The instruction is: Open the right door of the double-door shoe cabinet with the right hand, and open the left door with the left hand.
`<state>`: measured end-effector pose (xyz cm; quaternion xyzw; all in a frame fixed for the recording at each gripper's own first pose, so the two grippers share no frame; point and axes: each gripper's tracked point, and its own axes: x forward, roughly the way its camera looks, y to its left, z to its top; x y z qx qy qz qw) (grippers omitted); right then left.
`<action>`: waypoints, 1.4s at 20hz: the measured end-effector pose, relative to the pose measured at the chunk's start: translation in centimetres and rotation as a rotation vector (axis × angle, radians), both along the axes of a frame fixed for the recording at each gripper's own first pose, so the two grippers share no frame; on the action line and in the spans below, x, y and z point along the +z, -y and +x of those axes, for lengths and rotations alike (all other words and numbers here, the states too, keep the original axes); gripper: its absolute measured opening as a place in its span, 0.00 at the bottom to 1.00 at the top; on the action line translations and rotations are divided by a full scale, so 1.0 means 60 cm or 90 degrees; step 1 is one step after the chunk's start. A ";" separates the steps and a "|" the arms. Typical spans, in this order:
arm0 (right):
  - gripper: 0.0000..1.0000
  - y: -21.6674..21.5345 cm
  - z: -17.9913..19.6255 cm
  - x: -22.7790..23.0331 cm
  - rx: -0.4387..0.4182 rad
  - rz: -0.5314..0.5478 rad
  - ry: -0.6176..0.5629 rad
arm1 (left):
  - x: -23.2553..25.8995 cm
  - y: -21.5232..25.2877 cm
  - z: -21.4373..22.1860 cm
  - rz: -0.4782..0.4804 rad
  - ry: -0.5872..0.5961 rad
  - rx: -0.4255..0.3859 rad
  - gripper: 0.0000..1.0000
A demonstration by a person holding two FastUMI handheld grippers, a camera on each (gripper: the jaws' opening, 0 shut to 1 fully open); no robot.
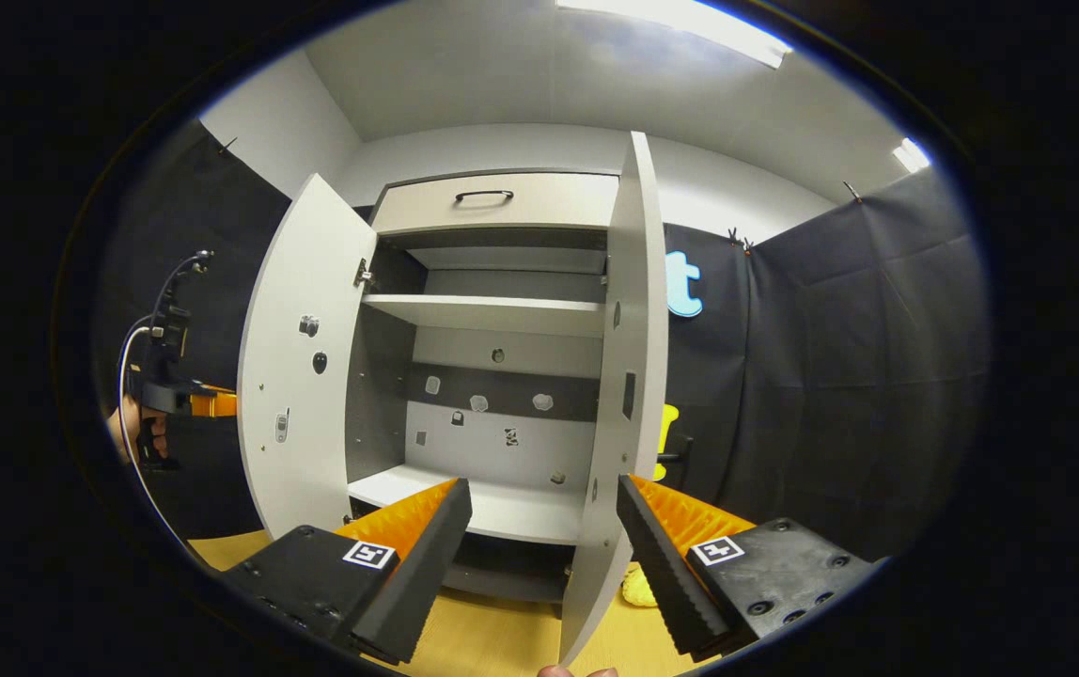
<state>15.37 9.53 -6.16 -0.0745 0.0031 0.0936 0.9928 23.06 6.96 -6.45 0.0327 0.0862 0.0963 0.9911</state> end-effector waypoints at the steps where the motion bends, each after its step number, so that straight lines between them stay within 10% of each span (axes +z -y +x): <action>1: 0.98 -0.005 -0.001 0.000 0.005 -0.001 -0.001 | -0.002 -0.015 0.001 -0.017 0.000 -0.001 0.06; 5: 0.98 -0.014 -0.007 0.000 0.018 -0.014 0.001 | 0.002 0.002 0.001 -0.122 0.017 -0.082 0.10; 13: 0.98 -0.016 -0.014 -0.006 0.014 -0.006 -0.011 | -0.001 -0.030 -0.012 0.015 -0.030 -0.020 0.10; 19: 0.98 -0.019 -0.022 -0.017 0.004 0.031 -0.037 | 0.038 -0.024 -0.030 -0.012 0.005 0.018 0.15; 28: 0.97 -0.018 -0.024 -0.017 -0.004 0.063 -0.050 | 0.078 0.079 -0.098 -0.003 0.038 0.005 0.65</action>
